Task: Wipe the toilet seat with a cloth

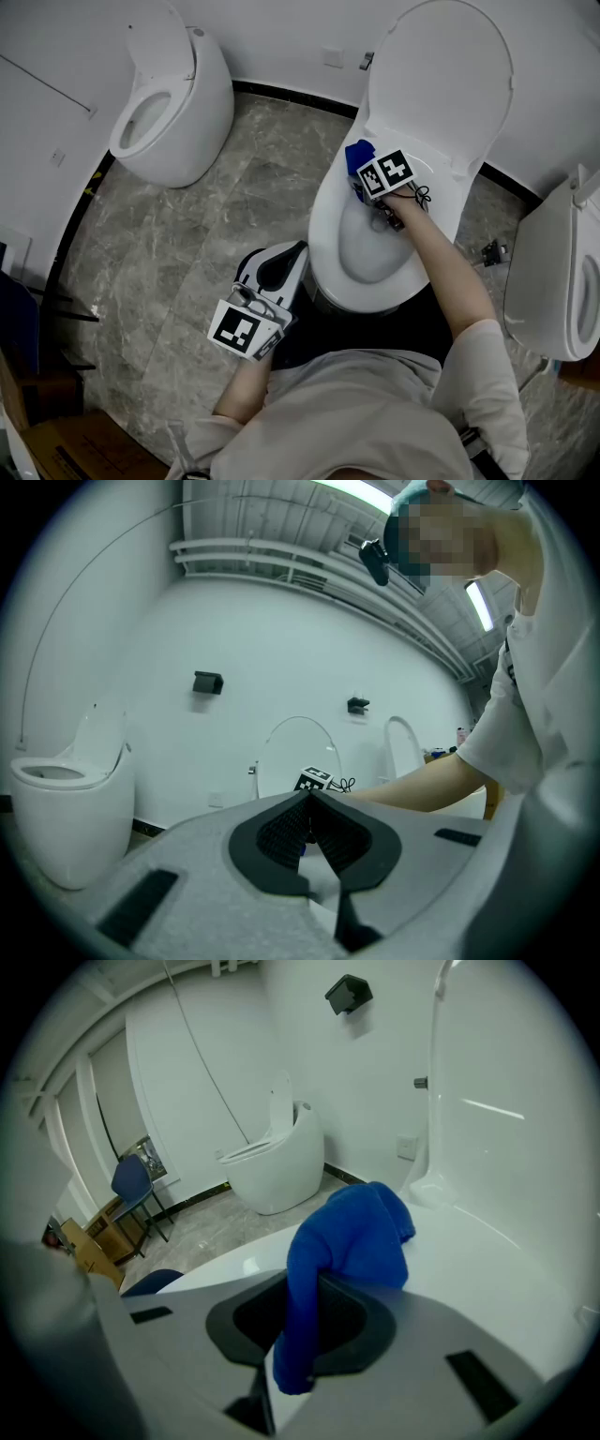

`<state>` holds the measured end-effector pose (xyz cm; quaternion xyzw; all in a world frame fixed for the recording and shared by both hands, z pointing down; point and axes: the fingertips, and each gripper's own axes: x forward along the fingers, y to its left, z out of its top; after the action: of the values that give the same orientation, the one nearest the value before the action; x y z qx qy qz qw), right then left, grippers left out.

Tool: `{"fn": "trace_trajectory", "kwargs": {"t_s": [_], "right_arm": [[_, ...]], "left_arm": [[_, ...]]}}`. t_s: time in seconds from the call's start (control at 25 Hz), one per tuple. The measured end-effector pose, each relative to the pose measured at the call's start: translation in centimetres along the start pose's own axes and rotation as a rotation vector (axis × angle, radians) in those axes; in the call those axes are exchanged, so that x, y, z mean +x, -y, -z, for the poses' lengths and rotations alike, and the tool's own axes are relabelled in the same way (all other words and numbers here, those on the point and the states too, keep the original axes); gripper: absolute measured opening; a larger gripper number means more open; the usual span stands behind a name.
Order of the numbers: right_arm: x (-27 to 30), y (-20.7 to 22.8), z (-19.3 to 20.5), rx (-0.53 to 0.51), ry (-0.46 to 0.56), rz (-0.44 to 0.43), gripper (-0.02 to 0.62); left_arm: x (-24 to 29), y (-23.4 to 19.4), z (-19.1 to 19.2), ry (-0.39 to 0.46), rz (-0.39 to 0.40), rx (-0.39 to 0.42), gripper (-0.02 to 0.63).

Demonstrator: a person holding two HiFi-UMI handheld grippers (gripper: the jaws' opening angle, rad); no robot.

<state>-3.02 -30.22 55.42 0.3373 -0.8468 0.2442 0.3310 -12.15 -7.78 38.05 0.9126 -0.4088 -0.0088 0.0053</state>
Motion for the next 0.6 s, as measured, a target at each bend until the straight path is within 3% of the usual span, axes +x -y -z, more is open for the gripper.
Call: {"fn": "trace_trajectory", "kwargs": {"t_s": [0.6], "right_arm": [[0.0,-2.4,0.8,-0.032,-0.019,-0.066,0.051]], "left_arm": [[0.1,-0.2,0.1,-0.009,-0.006,0.009,0.008]]}}
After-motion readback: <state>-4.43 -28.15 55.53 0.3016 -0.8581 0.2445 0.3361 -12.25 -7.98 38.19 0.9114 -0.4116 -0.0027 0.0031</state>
